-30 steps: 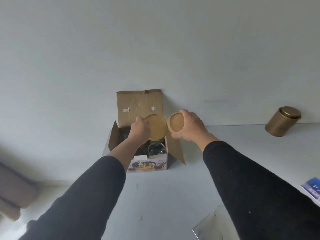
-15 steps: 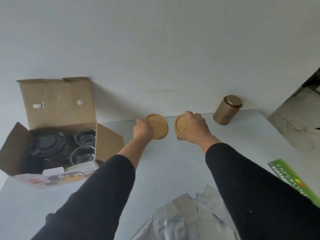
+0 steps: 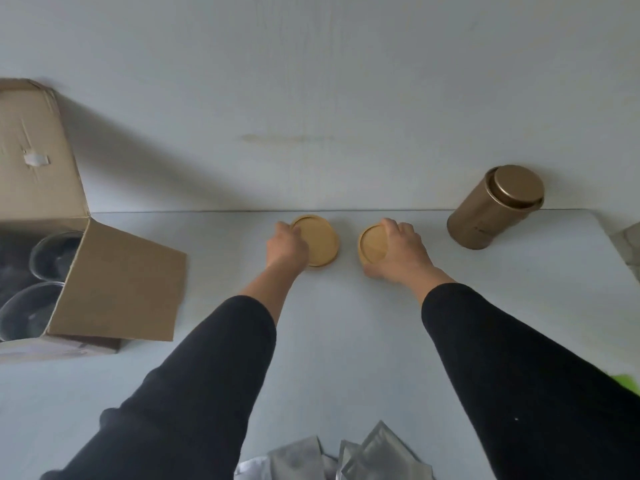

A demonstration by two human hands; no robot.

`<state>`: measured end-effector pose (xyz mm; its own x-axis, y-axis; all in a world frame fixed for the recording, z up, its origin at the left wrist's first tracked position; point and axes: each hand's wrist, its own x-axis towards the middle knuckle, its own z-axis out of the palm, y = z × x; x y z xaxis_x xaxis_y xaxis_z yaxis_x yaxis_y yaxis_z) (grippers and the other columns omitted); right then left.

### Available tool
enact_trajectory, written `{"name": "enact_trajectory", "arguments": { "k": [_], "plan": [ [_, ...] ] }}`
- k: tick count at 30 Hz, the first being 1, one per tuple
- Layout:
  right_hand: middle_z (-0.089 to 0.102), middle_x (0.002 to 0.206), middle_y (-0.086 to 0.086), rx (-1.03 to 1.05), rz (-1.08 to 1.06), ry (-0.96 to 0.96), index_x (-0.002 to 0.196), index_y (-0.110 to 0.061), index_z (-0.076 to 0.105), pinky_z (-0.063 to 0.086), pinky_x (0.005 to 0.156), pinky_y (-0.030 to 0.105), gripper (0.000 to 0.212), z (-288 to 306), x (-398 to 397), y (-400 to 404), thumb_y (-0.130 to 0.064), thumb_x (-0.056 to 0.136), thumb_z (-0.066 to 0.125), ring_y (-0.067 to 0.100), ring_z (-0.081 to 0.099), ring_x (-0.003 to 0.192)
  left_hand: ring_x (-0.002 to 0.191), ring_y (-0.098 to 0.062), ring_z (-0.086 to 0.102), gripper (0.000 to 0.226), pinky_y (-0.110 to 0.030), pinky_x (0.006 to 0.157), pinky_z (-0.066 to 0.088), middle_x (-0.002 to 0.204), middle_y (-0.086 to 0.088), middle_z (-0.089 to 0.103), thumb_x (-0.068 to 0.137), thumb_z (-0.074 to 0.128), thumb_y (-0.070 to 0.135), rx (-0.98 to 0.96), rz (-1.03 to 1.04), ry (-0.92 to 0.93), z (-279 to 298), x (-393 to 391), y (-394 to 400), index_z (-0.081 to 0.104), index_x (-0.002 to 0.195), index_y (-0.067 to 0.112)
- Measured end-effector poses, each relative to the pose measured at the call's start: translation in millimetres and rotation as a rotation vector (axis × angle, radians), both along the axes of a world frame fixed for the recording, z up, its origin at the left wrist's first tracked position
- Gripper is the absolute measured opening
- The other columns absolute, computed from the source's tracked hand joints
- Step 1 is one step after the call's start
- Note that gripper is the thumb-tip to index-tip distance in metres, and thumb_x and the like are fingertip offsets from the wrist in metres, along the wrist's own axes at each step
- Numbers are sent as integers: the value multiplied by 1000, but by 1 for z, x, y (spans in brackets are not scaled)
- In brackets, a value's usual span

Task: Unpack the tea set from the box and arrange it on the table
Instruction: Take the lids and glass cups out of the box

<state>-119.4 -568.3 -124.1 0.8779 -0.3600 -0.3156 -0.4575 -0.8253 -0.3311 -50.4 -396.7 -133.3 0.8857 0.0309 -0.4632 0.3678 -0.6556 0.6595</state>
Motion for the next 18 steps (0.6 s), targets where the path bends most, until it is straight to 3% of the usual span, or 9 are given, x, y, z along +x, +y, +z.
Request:
{"name": "enact_trajectory", "arguments": {
  "k": [3, 9, 14, 18],
  "plan": [
    [27, 141, 10, 18, 13, -15, 145, -20, 19, 38, 99, 37, 99, -10, 12, -7, -34, 66, 78, 31, 30, 129, 98, -31, 53, 32, -37, 72, 41, 121, -18, 51, 103, 27, 23, 60, 15, -64, -8, 4, -8, 41, 126, 4],
    [30, 141, 9, 11, 37, -29, 145, -21, 19, 36, 101, 38, 101, -18, 19, -17, -39, 65, 77, 28, 27, 131, 118, -29, 42, 37, -40, 97, 40, 130, -12, 41, 100, 30, 26, 251, -19, -230, -22, -2, -19, 44, 128, 6],
    [21, 142, 7, -11, 58, 8, 144, -33, 15, 37, 98, 41, 101, -15, 20, -17, -38, 63, 76, 29, 23, 132, 134, -25, 27, 91, -40, 107, 28, 145, -8, 32, 81, 51, 66, 347, -243, -322, -19, -12, -19, 20, 147, 12],
    [27, 137, 11, -14, 63, -3, 145, -29, 18, 41, 94, 39, 99, -15, 20, -17, -38, 65, 76, 32, 27, 127, 136, -27, 21, 116, -38, 110, 27, 146, -8, 24, 69, 69, 58, 425, -427, -322, -21, -16, -21, 0, 151, 14]
  ]
}}
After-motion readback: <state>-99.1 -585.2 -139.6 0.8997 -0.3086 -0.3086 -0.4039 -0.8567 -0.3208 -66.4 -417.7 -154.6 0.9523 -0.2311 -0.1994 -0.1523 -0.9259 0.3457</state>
